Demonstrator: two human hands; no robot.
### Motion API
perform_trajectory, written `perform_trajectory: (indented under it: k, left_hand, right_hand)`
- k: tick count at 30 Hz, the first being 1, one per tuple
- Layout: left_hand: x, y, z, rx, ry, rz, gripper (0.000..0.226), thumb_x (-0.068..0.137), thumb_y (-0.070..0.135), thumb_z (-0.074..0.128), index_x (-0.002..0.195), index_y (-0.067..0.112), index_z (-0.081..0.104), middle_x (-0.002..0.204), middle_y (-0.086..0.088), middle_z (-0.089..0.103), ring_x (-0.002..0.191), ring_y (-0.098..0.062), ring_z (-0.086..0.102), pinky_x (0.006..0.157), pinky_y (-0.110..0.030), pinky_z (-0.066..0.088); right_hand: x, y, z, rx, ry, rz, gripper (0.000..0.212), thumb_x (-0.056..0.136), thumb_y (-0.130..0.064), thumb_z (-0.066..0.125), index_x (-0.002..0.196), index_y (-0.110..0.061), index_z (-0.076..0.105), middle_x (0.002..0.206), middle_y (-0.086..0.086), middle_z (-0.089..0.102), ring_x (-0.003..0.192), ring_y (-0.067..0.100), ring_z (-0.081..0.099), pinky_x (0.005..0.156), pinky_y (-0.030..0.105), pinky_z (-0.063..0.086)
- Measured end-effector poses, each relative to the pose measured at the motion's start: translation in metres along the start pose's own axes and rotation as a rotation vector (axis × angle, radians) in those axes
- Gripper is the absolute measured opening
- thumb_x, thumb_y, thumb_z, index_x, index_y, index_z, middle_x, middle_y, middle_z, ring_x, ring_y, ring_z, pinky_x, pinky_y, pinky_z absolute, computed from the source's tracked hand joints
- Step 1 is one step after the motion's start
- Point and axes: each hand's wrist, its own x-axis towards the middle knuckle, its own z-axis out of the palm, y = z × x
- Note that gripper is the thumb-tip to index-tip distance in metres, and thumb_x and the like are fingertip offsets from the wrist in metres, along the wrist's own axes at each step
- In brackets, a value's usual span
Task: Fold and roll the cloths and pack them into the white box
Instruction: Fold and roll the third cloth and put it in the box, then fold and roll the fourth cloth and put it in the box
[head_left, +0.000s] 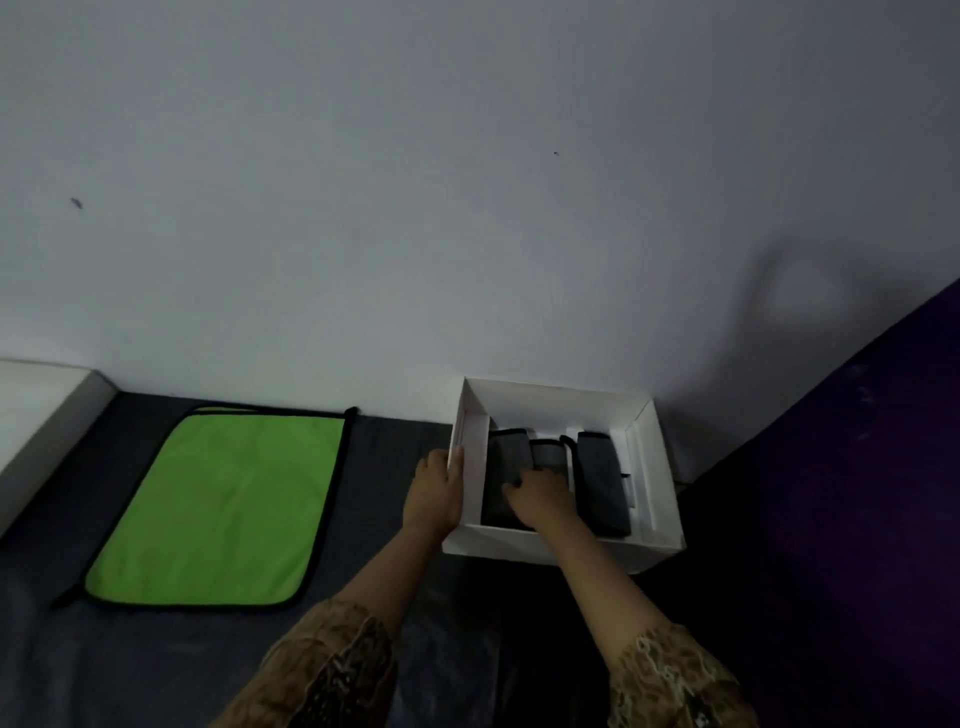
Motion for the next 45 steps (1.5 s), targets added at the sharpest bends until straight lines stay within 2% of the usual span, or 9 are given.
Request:
perform_trajectory:
  k: [2,6,10,13,21,28,36,40,45]
  left_hand:
    - [-0.013,-0.012,-0.005,-0.011,-0.010,0.089,0.036,0.102,0.024,0.030,0.125,0.008,0.052,0.117,-0.020,0.056,0.105,-0.035,0.053,0.091,-0.042,0.043]
    - [-0.050,-0.056,-0.029,-0.245,0.157,0.053,0.033,0.100,0.022,0.037,0.083,0.005,0.059,0.084,-0.014,0.063,0.082,-0.029,0.059,0.080,-0.045,0.047]
    - [-0.074,-0.130,-0.074,-0.253,0.293,-0.181,0.031,0.099,0.014,0.039,0.086,-0.004,0.061,0.087,-0.026,0.064,0.086,-0.035,0.060,0.082,-0.046,0.046]
    - [-0.084,-0.186,-0.117,-0.190,0.339,-0.331,0.029,0.098,0.015,0.041,0.098,-0.008,0.060,0.101,-0.031,0.062,0.099,-0.041,0.059,0.087,-0.046,0.044]
    - [-0.085,-0.292,-0.207,0.042,0.220,-0.632,0.045,0.094,0.018,0.051,0.129,-0.010,0.044,0.132,-0.033,0.042,0.124,-0.044,0.040,0.105,-0.043,0.033]
    - [-0.065,-0.339,-0.236,-0.050,0.107,-0.739,0.075,0.087,0.020,0.063,0.142,-0.010,0.022,0.150,-0.030,0.025,0.140,-0.042,0.026,0.114,-0.043,0.022]
    - [-0.056,-0.372,-0.239,-0.044,0.102,-0.699,0.053,0.085,0.030,0.066,0.121,-0.006,0.051,0.126,-0.030,0.055,0.120,-0.041,0.052,0.100,-0.039,0.040]
    - [-0.056,-0.374,-0.245,-0.233,0.217,-0.650,0.045,0.080,0.029,0.073,0.105,-0.006,0.063,0.108,-0.029,0.066,0.106,-0.039,0.061,0.089,-0.039,0.047]
    - [-0.053,-0.362,-0.258,-0.403,0.365,-0.536,0.048,0.078,0.014,0.074,0.118,-0.001,0.050,0.118,-0.025,0.061,0.109,-0.039,0.058,0.089,-0.040,0.045]
  right_hand:
    - [-0.014,0.001,-0.005,0.186,0.117,-0.038,0.035,0.092,-0.028,0.049,0.112,-0.004,0.065,0.120,0.024,0.061,0.115,0.038,0.056,0.096,0.042,0.049]
    - [-0.047,-0.018,-0.004,0.468,0.332,-0.198,0.021,0.092,-0.017,0.052,0.104,-0.014,0.069,0.107,0.008,0.065,0.098,0.024,0.062,0.081,0.033,0.050]
    - [-0.083,-0.071,0.026,0.605,0.425,-0.401,0.016,0.090,-0.010,0.052,0.096,-0.018,0.065,0.093,-0.004,0.054,0.076,0.008,0.053,0.072,0.025,0.044]
    - [-0.102,-0.108,0.066,0.583,0.379,-0.491,0.021,0.084,-0.003,0.053,0.094,-0.016,0.065,0.091,-0.004,0.057,0.082,0.012,0.057,0.078,0.026,0.047]
    - [-0.110,-0.179,0.181,0.423,-0.187,-0.127,0.043,0.088,-0.016,0.057,0.129,-0.008,0.050,0.129,0.014,0.050,0.120,0.024,0.053,0.101,0.028,0.042]
    - [-0.095,-0.221,0.214,0.613,0.015,0.141,0.047,0.081,-0.009,0.070,0.120,0.009,0.051,0.121,0.027,0.058,0.110,0.036,0.058,0.093,0.036,0.045]
    - [-0.081,-0.233,0.220,0.644,0.066,0.206,0.031,0.081,-0.011,0.071,0.105,0.006,0.061,0.111,0.024,0.065,0.103,0.033,0.063,0.086,0.035,0.049]
    - [-0.082,-0.240,0.216,0.857,0.118,0.188,0.035,0.080,-0.002,0.071,0.108,-0.001,0.050,0.097,0.017,0.058,0.096,0.041,0.061,0.084,0.058,0.052]
    - [-0.090,-0.245,0.189,0.989,0.127,0.053,0.008,0.084,-0.012,0.070,0.083,-0.020,0.069,0.091,0.011,0.071,0.086,0.027,0.064,0.075,0.040,0.050]
